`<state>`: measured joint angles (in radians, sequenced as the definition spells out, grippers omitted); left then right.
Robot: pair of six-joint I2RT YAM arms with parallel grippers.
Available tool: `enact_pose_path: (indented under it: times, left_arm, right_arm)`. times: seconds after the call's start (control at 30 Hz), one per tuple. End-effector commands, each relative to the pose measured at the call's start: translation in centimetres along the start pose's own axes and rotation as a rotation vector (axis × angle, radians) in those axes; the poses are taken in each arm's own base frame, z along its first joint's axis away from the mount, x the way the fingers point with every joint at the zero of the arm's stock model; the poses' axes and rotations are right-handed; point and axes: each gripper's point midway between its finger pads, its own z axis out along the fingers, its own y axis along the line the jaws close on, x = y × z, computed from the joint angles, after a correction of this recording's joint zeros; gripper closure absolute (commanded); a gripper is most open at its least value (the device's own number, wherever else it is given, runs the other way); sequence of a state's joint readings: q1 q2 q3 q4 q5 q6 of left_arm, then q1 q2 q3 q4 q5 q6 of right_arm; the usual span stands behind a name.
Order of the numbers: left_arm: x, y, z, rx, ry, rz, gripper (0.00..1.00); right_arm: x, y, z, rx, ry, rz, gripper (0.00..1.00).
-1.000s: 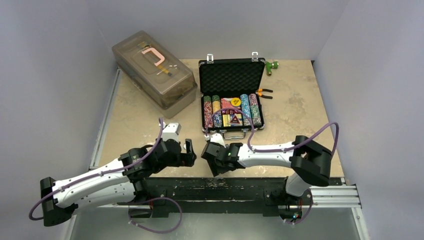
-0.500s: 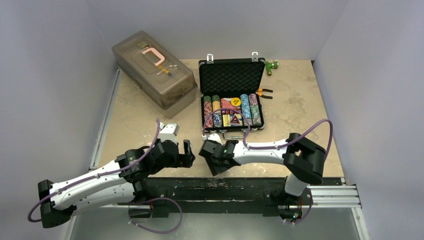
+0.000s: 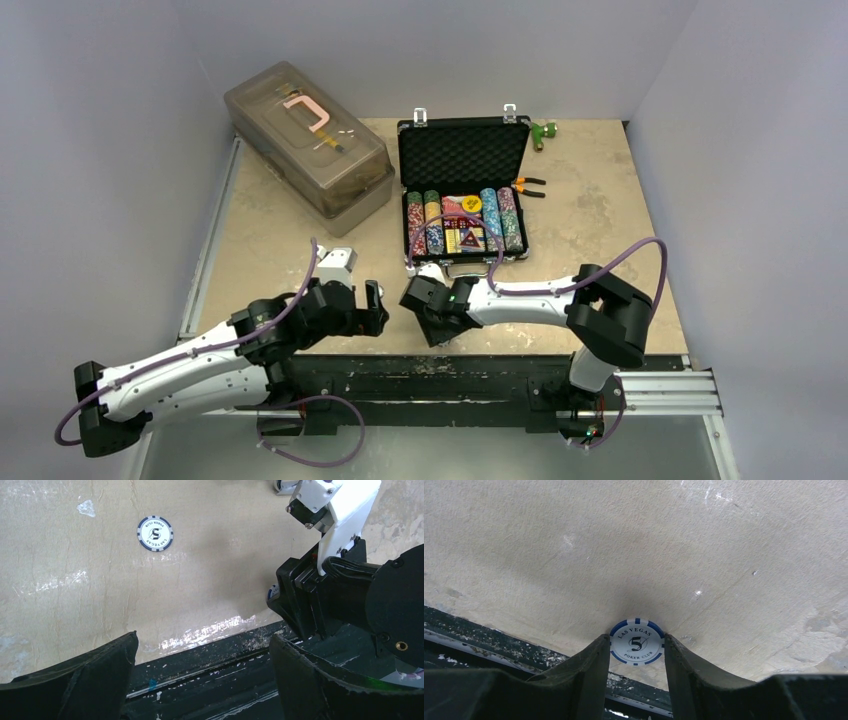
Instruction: Pack up texas hold em set
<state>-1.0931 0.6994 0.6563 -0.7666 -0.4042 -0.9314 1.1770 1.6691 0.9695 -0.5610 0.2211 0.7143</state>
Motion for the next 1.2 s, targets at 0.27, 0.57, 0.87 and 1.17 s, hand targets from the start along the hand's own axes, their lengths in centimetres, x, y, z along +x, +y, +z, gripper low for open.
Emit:
enact_pose_path:
  times: [0.27,0.57,0.87,1.17]
  left_arm:
    - [0.5,-0.3,1.6,-0.003,0.034,-0.105,0.0]
    - [0.0,-0.4,3.1,0.101,0.086,-0.254,0.0]
    - [-0.8,-1.8,4.7,0.243,0.139,-0.369,0.0]
    - [-1.2,-2.7,6.5,0.328,0.169,-0.483,0.02]
  right_arm:
    - [-1.7,-0.9,0.5,0.011,-0.131,-0.046,0.65]
    - [-4.1,-0.6,0.3,-0.059,-0.197,-0.024,0.71]
    - [-6.1,-1.8,-0.5,-0.092,-0.256,0.005,0.71]
    - [-7.4,-1.9,-1.3,-0.124,-0.301,0.01,0.72]
